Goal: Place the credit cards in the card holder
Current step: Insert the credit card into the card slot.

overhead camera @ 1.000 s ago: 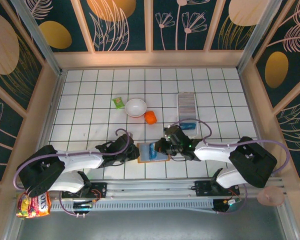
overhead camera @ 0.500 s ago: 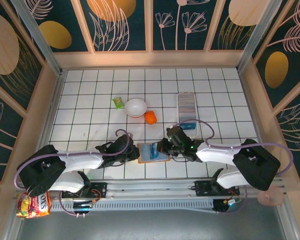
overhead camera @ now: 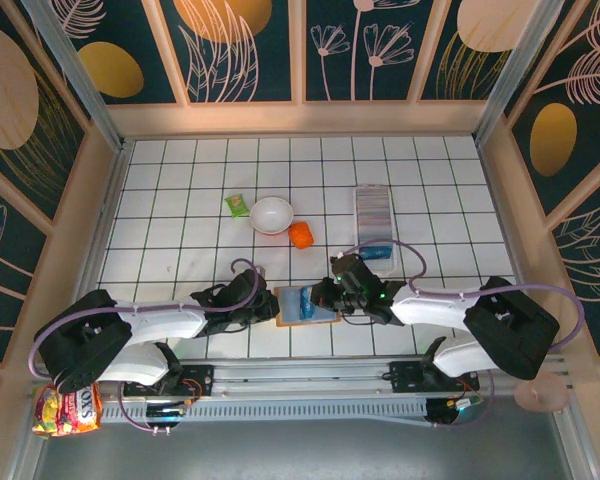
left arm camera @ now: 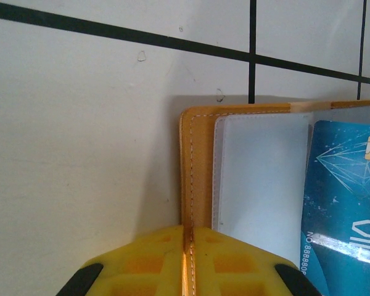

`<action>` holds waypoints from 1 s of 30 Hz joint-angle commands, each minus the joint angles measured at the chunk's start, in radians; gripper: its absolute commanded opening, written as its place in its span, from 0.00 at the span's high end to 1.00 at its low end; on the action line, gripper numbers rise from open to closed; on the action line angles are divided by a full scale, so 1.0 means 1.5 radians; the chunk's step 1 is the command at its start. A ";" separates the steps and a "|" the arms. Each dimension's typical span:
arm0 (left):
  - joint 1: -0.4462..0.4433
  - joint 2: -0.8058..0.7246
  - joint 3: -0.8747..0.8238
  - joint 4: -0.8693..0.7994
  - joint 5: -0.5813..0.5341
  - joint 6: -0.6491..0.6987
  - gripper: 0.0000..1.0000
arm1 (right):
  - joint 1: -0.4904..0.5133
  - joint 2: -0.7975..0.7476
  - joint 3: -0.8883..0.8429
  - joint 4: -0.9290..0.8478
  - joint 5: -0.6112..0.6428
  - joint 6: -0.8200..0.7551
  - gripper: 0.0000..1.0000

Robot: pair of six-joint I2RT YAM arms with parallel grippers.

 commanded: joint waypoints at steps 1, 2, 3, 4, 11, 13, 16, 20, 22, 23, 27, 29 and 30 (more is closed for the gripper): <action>-0.003 0.009 -0.010 0.004 0.008 -0.010 0.89 | 0.006 0.002 -0.017 0.023 -0.002 0.014 1.00; -0.004 0.009 -0.011 0.004 0.008 -0.010 0.89 | 0.006 0.001 -0.017 0.021 0.000 0.016 1.00; -0.003 0.008 -0.011 0.004 0.007 -0.010 0.89 | 0.006 -0.001 -0.019 0.022 0.000 0.016 1.00; -0.004 0.008 -0.012 0.004 0.008 -0.010 0.89 | 0.006 -0.003 -0.023 0.027 0.000 0.020 1.00; -0.004 0.008 -0.013 0.006 0.008 -0.012 0.89 | 0.004 0.002 -0.024 0.044 -0.014 0.045 1.00; -0.004 0.010 -0.013 0.007 0.008 -0.012 0.89 | 0.004 0.003 -0.024 0.046 -0.015 0.044 1.00; -0.004 0.014 -0.011 0.008 0.009 -0.012 0.89 | 0.004 0.007 -0.023 0.049 -0.022 0.035 1.00; -0.004 0.018 -0.009 0.010 0.009 -0.011 0.89 | 0.001 0.010 -0.032 0.071 -0.031 0.033 1.00; -0.004 0.021 -0.008 0.010 0.009 -0.011 0.89 | 0.000 0.009 -0.041 0.100 -0.042 0.033 1.00; -0.004 0.023 -0.008 0.011 0.010 -0.011 0.89 | 0.000 0.008 -0.046 0.116 -0.046 0.037 1.00; -0.004 0.027 -0.006 0.014 0.011 -0.012 0.89 | -0.003 0.009 -0.060 0.147 -0.047 0.051 1.00; -0.004 0.029 -0.005 0.015 0.011 -0.012 0.89 | -0.005 0.008 -0.067 0.162 -0.046 0.060 1.00; -0.004 0.029 -0.005 0.016 0.013 -0.012 0.89 | -0.006 0.006 -0.070 0.167 -0.043 0.067 1.00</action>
